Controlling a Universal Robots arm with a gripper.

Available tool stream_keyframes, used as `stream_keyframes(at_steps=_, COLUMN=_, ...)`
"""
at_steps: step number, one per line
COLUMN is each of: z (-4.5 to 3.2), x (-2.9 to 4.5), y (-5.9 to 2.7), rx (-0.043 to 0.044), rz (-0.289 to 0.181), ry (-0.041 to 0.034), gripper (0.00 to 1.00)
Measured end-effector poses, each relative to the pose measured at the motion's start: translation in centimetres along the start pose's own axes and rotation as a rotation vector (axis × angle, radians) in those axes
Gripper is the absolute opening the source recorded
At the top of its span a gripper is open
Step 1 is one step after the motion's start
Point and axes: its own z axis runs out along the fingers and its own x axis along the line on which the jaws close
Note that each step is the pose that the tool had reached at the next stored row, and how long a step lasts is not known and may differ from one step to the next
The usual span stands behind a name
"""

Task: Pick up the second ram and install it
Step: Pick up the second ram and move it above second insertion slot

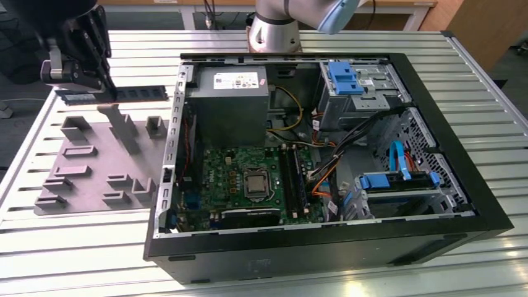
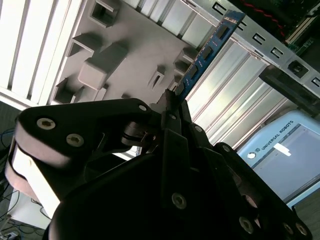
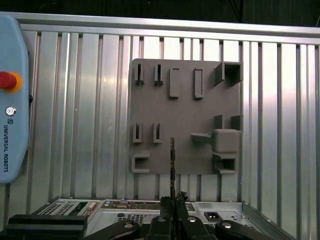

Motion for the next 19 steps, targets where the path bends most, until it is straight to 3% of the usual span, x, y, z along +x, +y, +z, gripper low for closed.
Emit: stream_keyframes(at_steps=19, z=-0.06, x=0.02, y=-1.46, rx=0.0, rz=0.0, ry=0.0, gripper=0.14)
